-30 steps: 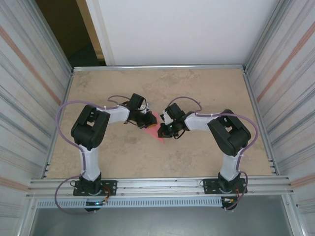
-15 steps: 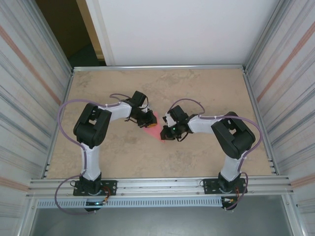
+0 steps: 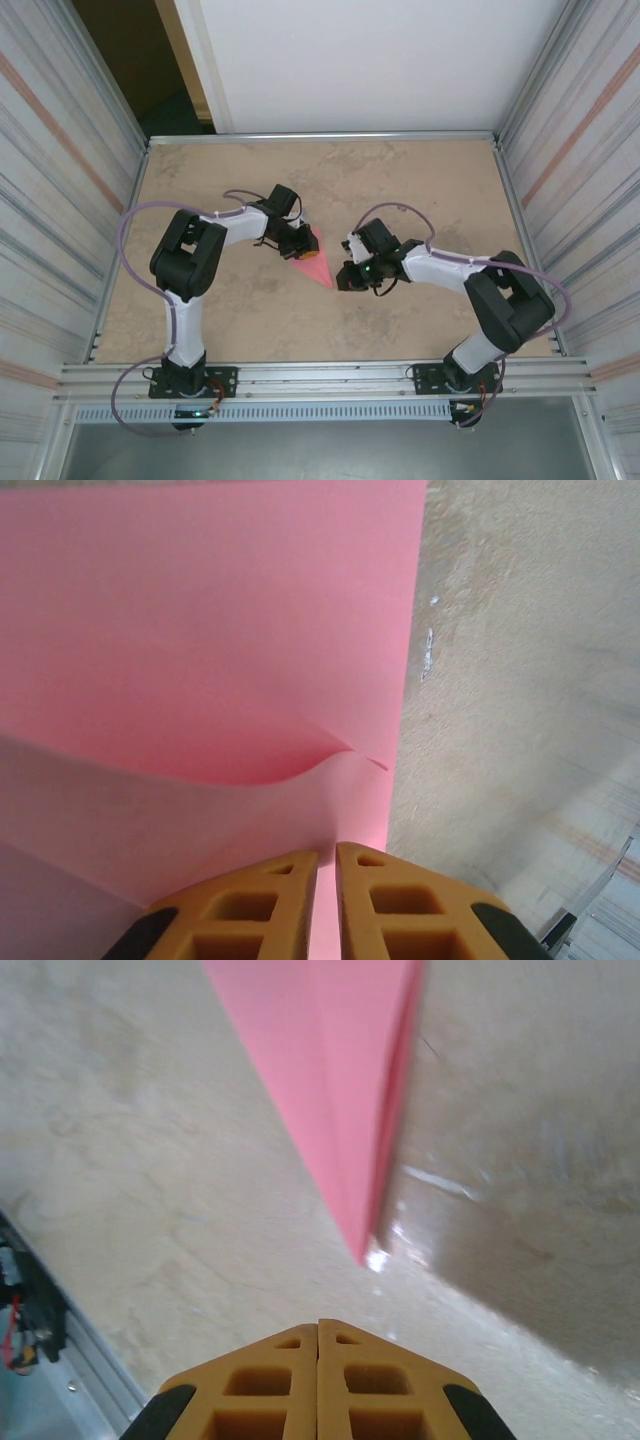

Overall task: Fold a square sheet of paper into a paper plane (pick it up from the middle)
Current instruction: Fourth fold the wing at the center of the table.

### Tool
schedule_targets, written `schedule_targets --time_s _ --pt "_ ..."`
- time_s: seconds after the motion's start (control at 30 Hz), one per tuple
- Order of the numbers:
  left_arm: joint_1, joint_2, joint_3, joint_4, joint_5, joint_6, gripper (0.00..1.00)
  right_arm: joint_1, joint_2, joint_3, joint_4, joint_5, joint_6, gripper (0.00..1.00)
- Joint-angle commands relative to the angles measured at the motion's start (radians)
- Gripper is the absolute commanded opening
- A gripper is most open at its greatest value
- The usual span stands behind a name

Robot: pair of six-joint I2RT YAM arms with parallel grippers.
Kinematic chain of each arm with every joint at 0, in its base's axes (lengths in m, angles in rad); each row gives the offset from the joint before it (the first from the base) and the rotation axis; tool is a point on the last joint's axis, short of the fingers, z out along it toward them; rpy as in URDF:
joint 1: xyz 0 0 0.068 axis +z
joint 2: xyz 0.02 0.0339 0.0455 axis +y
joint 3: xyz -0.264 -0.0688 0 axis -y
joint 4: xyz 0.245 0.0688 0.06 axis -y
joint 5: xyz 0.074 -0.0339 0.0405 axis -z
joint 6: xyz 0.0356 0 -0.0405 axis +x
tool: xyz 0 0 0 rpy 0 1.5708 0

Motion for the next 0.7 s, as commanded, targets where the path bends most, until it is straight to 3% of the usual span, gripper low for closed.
schedule_targets --time_s 0.0,0.4,0.67 --pt "0.008 0.065 -0.028 -0.079 -0.115 0.019 0.15 -0.005 0.028 0.068 0.041 0.012 0.017 0.07" --pt "0.006 0.049 -0.029 -0.060 -0.088 0.015 0.15 0.017 0.288 0.239 0.040 0.040 0.046 0.03" --pt "0.004 0.032 0.006 -0.067 -0.056 0.041 0.16 0.011 0.343 0.239 0.029 0.049 0.051 0.03"
